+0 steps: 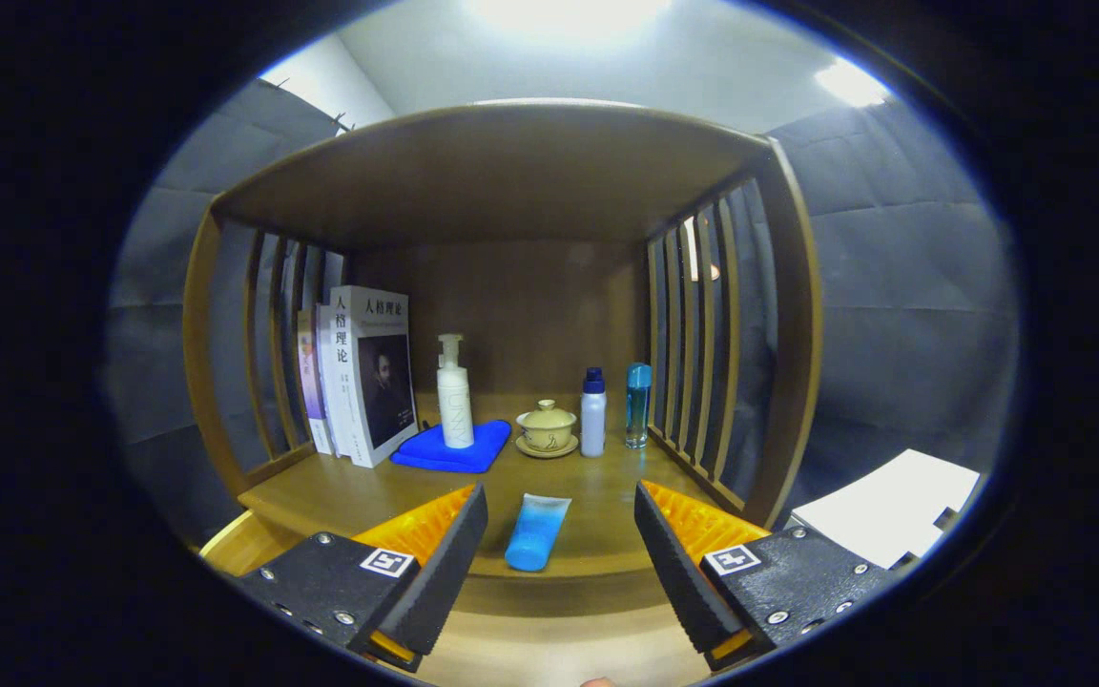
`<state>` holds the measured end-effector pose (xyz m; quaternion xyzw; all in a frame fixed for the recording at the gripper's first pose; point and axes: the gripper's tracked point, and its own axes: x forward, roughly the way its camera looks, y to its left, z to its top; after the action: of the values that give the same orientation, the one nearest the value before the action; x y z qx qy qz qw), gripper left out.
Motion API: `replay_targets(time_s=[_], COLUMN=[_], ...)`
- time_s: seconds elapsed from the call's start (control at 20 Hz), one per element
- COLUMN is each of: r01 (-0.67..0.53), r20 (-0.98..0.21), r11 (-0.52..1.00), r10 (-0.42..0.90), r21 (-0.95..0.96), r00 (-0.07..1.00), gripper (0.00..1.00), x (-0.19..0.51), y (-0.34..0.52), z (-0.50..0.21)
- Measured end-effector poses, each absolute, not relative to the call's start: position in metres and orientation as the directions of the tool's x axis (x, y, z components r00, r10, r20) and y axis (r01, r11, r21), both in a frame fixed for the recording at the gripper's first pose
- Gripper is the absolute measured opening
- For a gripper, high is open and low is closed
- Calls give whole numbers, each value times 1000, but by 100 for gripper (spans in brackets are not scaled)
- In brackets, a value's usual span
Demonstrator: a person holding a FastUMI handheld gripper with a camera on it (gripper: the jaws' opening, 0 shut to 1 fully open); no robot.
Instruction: Pull open the drawer, take out the items inside it, and place them on the countertop above the cabinet.
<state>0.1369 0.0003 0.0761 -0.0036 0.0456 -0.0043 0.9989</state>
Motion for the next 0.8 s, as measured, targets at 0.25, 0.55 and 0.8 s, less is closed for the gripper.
replay_targets(time_s=[0.25, 0.55, 0.8], r01=[7, -6, -28], r20=[-29, 32, 37], r11=[1000, 999, 996], r10=[-7, 8, 31], r21=[-5, -54, -87], r00=[1000, 999, 999], gripper=[95, 95, 95], x=[91, 38, 6], y=[7, 12, 12], z=[75, 60, 35])
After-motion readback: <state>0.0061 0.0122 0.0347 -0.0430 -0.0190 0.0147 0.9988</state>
